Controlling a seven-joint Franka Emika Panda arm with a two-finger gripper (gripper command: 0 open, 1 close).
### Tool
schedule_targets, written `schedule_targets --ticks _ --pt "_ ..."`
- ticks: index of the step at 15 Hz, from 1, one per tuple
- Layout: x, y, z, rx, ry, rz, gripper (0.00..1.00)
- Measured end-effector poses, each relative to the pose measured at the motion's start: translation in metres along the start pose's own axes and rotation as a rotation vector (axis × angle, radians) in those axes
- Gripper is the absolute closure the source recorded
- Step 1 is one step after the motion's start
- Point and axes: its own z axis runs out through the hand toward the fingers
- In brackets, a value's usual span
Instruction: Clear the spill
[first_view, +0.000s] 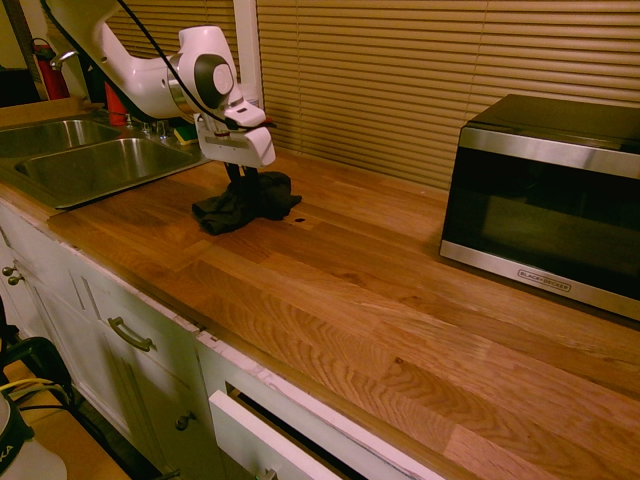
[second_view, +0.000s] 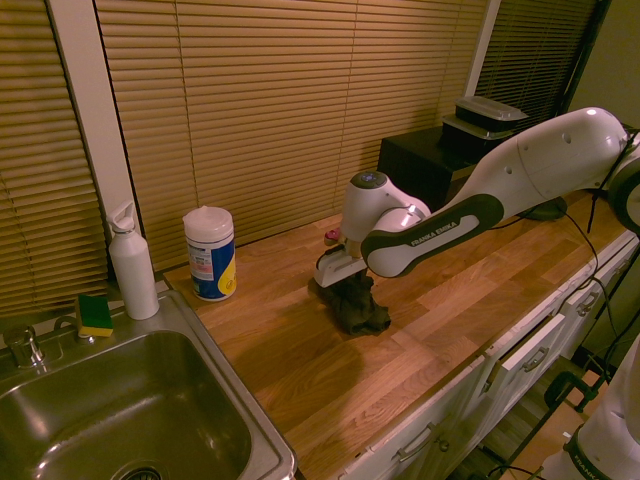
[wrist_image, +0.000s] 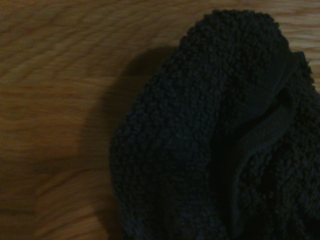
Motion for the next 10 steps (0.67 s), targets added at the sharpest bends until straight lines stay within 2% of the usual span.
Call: schedule_targets --ticks 10 --pt "0.078 0.05 0.015 0.01 0.011 0.103 1.0"
